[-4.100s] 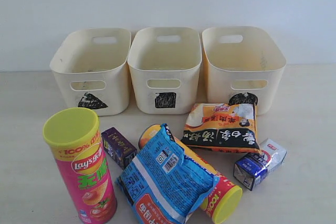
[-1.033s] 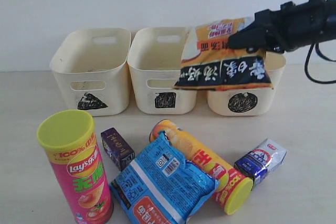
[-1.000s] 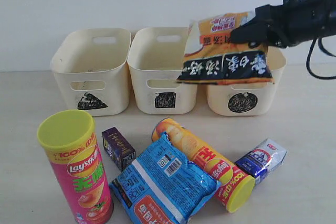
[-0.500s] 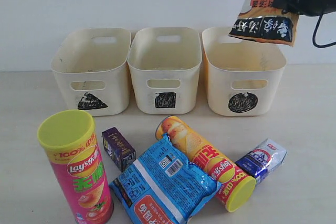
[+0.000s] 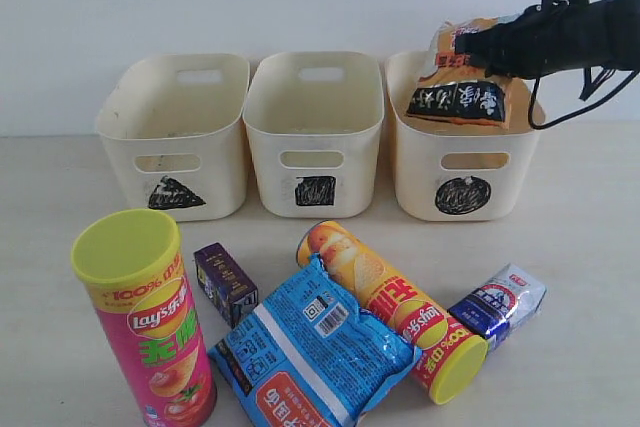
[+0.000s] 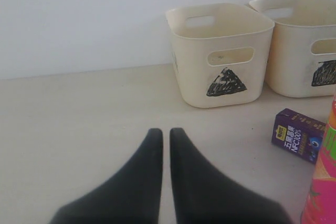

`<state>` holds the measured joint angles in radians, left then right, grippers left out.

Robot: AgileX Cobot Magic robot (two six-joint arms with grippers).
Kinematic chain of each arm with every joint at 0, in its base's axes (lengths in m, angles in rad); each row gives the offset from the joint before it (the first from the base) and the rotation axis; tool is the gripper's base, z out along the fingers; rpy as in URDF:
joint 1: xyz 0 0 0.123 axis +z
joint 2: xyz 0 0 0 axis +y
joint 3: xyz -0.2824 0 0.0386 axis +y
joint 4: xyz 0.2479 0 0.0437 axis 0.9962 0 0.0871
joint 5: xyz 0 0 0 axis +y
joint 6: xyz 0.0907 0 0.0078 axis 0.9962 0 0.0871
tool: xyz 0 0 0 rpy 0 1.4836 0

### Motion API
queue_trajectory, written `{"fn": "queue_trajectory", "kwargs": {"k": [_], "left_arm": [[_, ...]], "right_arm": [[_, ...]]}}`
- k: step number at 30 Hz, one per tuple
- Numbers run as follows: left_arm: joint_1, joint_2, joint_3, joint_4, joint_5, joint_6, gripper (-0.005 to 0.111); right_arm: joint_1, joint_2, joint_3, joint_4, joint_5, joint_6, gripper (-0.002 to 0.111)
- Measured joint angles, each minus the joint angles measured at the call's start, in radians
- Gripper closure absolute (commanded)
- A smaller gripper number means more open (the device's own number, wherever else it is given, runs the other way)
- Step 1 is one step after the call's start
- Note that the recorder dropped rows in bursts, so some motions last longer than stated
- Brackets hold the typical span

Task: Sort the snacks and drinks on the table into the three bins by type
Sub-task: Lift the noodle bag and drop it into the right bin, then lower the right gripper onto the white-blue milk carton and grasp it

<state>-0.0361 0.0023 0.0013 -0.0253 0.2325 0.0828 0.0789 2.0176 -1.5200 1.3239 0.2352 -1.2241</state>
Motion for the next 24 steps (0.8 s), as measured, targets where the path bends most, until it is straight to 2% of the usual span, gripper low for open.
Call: {"fn": "queue_trajectory", "kwargs": {"k": [2,4,6,7,9,10,12,15,16,17,18,20,23,24], "left_arm": [[0.000,0.000,0.000,0.000,0.000,0.000,0.103],[0.000,0.000,0.000,0.000,0.000,0.000,0.103],[0.000,0.000,0.000,0.000,0.000,0.000,0.103],[0.000,0.000,0.000,0.000,0.000,0.000,0.103],[0.000,0.000,0.000,0.000,0.000,0.000,0.103],[0.000,0.000,0.000,0.000,0.000,0.000,0.103],[0.000,0.000,0.000,0.000,0.000,0.000,0.103],[0.000,0.000,0.000,0.000,0.000,0.000,0.103],[0.000,0.000,0.000,0.000,0.000,0.000,0.103],[0.000,0.000,0.000,0.000,0.000,0.000,0.103],[0.000,0.000,0.000,0.000,0.000,0.000,0.103],[0.000,0.000,0.000,0.000,0.000,0.000,0.103],[0.000,0.000,0.000,0.000,0.000,0.000,0.103],[0.000,0.000,0.000,0.000,0.000,0.000,0.103]], "right_arm": [[0.002,0.010,-0.004,0.000,-0.008,-0.006,0.101],[0.002,0.017,-0.004,0.000,-0.016,-0.006,0.087],[0.002,0.017,-0.004,0.000,-0.018,-0.006,0.069],[0.002,0.017,-0.004,0.000,-0.018,-0.006,0.050],[0.002,0.017,-0.007,0.003,-0.020,-0.006,0.040],[0.002,0.017,-0.007,0.003,-0.025,-0.006,0.040],[0.002,0.002,-0.007,0.003,-0.041,-0.006,0.043],[0.002,-0.038,-0.008,-0.018,-0.045,-0.006,0.054],[0.002,-0.053,-0.009,-0.033,-0.045,-0.006,0.068],[0.002,-0.093,-0.009,-0.065,-0.034,-0.006,0.074],[0.002,-0.109,-0.010,-0.078,-0.019,-0.006,0.092],[0.002,-0.162,-0.013,-0.150,0.048,0.004,0.108],[0.002,-0.203,-0.013,-0.460,0.171,0.167,0.108],[0.002,-0.203,-0.013,-0.617,0.235,0.256,0.108]]}}
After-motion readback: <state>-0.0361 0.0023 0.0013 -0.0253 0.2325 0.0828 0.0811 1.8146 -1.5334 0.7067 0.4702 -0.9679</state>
